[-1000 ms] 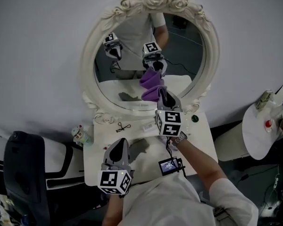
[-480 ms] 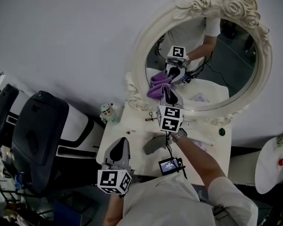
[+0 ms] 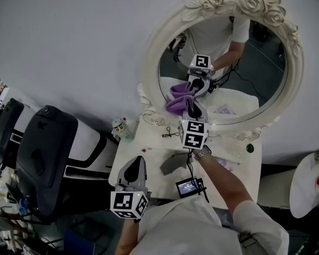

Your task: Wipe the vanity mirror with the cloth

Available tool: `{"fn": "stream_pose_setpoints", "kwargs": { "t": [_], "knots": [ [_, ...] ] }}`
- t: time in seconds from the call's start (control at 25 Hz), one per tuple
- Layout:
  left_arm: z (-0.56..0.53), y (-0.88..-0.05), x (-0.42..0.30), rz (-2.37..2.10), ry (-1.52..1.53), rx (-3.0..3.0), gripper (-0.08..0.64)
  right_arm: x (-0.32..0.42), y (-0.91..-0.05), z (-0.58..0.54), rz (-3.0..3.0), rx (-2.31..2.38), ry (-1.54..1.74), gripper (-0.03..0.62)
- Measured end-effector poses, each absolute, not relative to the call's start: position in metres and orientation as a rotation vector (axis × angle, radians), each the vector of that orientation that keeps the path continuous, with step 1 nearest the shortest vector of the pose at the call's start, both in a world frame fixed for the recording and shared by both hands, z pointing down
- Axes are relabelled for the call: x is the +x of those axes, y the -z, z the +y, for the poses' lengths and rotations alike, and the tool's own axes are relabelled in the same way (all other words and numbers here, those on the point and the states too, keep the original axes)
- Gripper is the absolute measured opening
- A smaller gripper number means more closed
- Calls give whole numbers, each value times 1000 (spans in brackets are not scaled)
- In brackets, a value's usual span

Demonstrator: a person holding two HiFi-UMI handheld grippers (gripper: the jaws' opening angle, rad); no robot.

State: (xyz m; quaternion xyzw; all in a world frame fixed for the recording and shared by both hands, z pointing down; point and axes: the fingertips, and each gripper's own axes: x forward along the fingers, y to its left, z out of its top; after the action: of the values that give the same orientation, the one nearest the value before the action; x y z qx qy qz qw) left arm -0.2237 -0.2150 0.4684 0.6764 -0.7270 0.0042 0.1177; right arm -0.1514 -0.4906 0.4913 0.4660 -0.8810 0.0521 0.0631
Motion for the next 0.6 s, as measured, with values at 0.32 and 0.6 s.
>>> {"fn": "stream_pose_setpoints", "kwargs": {
  "t": [0.32, 0.6],
  "knots": [
    [-256, -465, -162, -1939, 3, 2167, 0, -43, -494, -511, -2559, 1593, -167, 64],
    [-282, -468, -104, -1756, -13, 2309, 0, 71, -494, -530, -2380, 1822, -154, 64]
  ]
}}
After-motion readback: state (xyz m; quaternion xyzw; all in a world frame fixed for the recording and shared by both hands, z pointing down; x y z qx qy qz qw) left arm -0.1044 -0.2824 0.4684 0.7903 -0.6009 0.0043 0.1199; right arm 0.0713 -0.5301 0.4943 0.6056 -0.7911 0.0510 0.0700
